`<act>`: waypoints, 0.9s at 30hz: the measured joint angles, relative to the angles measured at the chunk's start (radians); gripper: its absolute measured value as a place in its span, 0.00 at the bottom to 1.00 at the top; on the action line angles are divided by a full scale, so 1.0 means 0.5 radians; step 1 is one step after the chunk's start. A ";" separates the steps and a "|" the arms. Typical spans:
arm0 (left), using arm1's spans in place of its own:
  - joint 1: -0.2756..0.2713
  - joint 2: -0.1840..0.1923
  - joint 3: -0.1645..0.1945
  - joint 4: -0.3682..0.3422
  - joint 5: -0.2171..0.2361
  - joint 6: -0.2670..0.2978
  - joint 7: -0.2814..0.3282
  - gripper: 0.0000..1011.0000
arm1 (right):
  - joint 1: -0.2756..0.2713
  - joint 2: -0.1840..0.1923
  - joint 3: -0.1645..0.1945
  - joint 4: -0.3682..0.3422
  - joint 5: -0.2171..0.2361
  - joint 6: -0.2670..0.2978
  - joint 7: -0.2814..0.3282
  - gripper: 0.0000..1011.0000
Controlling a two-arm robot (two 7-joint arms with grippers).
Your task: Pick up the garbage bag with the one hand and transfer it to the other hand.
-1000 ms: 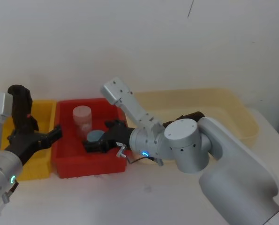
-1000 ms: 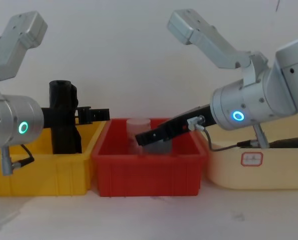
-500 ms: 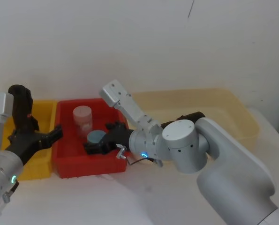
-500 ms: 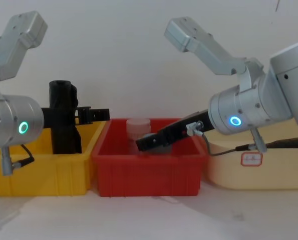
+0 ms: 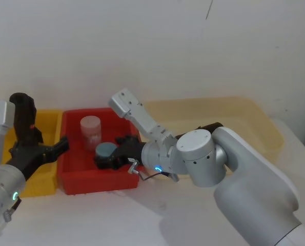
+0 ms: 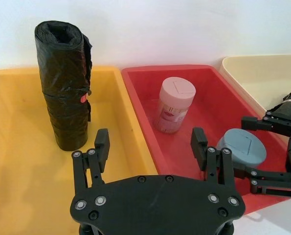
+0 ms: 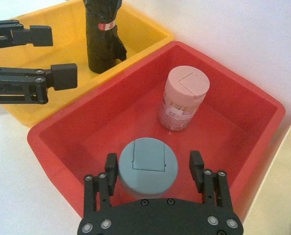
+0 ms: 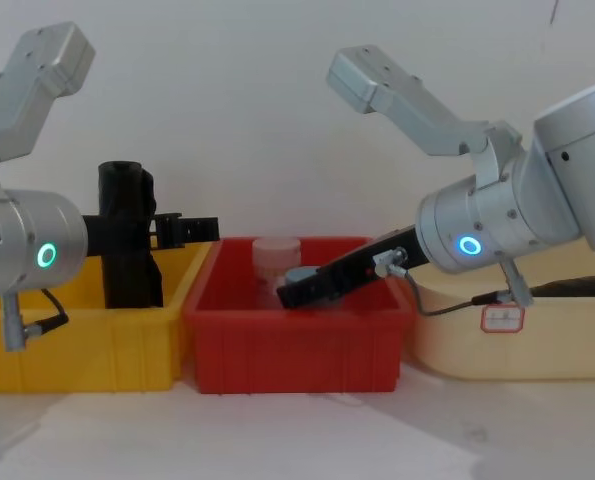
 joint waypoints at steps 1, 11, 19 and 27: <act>0.000 0.000 0.000 0.000 0.000 0.000 0.000 0.99 | 0.000 0.000 0.000 0.000 0.000 0.000 0.000 0.91; 0.000 0.000 0.000 0.000 0.000 0.000 0.000 0.99 | 0.008 -0.019 0.026 0.014 -0.003 0.011 0.016 0.67; 0.000 0.000 0.000 0.000 0.000 0.000 0.000 0.99 | 0.013 -0.039 0.063 -0.020 0.013 0.052 0.021 0.67; 0.000 0.000 0.000 0.000 0.000 0.000 0.000 0.99 | 0.041 -0.075 0.147 -0.075 0.076 0.116 0.022 0.67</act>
